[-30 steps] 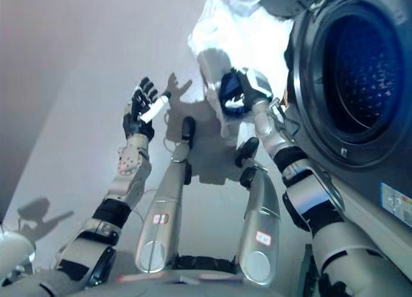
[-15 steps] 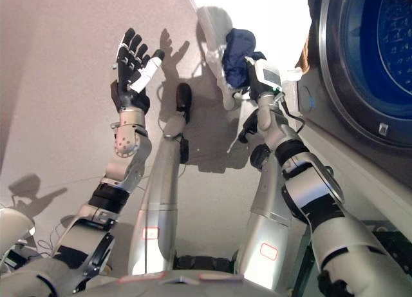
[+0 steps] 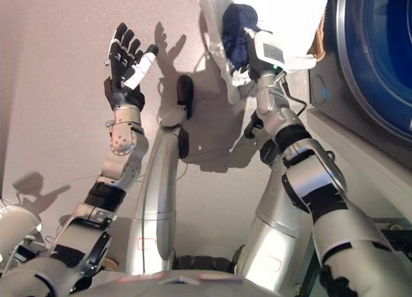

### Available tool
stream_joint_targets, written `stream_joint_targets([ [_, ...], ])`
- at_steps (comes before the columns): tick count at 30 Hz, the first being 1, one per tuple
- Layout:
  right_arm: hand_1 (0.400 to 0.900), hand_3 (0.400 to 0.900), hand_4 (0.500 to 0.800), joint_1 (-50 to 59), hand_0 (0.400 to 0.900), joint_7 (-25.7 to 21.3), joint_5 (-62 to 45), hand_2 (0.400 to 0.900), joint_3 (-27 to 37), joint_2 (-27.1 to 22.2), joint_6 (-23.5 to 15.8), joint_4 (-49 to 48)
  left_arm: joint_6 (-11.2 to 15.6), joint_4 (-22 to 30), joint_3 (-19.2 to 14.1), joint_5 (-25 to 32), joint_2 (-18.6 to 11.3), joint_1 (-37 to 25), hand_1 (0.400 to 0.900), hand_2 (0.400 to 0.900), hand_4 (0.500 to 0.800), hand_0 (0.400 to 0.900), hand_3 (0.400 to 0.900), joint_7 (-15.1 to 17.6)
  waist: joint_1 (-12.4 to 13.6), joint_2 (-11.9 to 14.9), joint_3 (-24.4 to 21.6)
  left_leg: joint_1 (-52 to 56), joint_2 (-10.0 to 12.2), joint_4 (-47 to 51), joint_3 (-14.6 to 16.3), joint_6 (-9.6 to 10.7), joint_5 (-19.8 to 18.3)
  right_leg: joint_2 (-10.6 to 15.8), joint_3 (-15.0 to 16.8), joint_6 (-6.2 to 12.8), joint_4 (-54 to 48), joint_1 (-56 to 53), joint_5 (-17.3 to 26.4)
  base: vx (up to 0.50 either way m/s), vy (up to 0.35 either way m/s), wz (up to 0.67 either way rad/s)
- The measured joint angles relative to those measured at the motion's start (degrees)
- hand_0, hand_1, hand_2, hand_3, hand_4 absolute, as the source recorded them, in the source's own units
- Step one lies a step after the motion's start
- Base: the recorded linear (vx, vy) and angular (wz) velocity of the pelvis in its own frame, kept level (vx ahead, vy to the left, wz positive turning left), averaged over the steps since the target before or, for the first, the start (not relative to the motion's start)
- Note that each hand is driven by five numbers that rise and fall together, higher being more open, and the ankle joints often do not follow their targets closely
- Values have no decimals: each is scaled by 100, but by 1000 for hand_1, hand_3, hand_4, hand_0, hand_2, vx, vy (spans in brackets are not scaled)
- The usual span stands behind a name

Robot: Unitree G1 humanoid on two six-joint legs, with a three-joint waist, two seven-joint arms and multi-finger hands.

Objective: Put the clothes in the basket into the washing machine.

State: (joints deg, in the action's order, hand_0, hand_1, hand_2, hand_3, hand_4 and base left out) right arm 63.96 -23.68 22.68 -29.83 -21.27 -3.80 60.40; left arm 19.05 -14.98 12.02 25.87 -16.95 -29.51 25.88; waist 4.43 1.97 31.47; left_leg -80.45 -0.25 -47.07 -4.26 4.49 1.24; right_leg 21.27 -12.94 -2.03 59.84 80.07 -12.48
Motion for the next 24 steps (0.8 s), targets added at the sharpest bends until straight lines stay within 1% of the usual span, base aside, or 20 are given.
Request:
stream_joint_targets([
  [1, 900, 900, 800, 58, 900, 18, 0, 900, -37, -8, 1, 61, 0, 20, 5, 5, 1, 0, 900, 900, 800, 900, 900, -13, 18, 0, 0, -60, 0, -72, -3, 4, -17, 4, 11, -18, 62, 56, -14, -11, 2, 3],
  [2, 855, 855, 773, 119, 855, 38, 2, 855, -67, 1, 1, 144, 0, 19, 13, 22, 3, 0, 900, 900, 800, 900, 900, -29, 24, 0, 0, -96, -1, -115, -2, 5, -25, 10, 30, -18, 112, 93, -23, -6, 3, 3],
  [4, 427, 427, 516, 206, 427, 50, 23, 427, -178, -4, 1, 282, 0, 17, 36, 72, 5, 8, 900, 900, 800, 900, 900, -50, 40, -3, -1, -122, -2, -164, -8, 11, -29, 9, 55, -18, 165, 131, -24, 4, -5, 5],
  [5, 400, 400, 500, 222, 400, 49, 50, 400, -179, -11, 1, 318, 0, 17, 65, 126, 4, 9, 900, 900, 800, 900, 900, -58, 51, -4, -2, -121, -6, -158, -6, 12, -29, 8, 68, -18, 171, 143, -24, 7, -10, 3],
  [11, 400, 400, 500, 433, 400, 63, 118, 400, -192, -126, 8, 430, 0, 20, 82, 151, 49, -1, 900, 900, 800, 900, 900, -134, 149, -13, -9, -111, -4, -146, -4, 13, -30, 8, 69, -18, 163, 146, -24, 5, 4, -2],
  [13, 400, 400, 500, 451, 400, 141, 119, 400, -193, -184, 8, 430, -4, 20, 88, 154, 76, -9, 900, 900, 800, 900, 900, -133, 192, -13, -9, -73, -4, -118, 9, 14, -43, 3, 65, -14, 124, 101, -27, 0, 0, 0],
  [17, 400, 400, 500, 266, 400, 223, 125, 400, -148, -168, 11, 404, -7, 14, 94, 160, 102, -12, 900, 900, 800, 900, 900, -117, 178, -10, -17, 266, 2, 108, 7, -18, -39, 0, -32, 7, -105, -279, -35, 26, -8, -6],
  [22, 400, 400, 500, -231, 400, 211, 224, 400, 22, -263, 72, -264, -11, 23, 74, 151, 130, -14, 900, 900, 800, 900, 900, -24, 62, 1, -45, 589, 30, 423, 0, -80, 23, -53, -176, 80, -471, -677, 36, 16, 1, -11],
  [24, 400, 400, 500, -555, 400, 212, 271, 400, 171, -413, 101, -1013, -19, 35, 37, 146, 127, -7, 900, 900, 800, 900, 900, 18, -25, 4, -46, 724, 78, 588, 4, -102, 56, -132, -234, 153, -732, -852, 134, 16, -1, -14],
])
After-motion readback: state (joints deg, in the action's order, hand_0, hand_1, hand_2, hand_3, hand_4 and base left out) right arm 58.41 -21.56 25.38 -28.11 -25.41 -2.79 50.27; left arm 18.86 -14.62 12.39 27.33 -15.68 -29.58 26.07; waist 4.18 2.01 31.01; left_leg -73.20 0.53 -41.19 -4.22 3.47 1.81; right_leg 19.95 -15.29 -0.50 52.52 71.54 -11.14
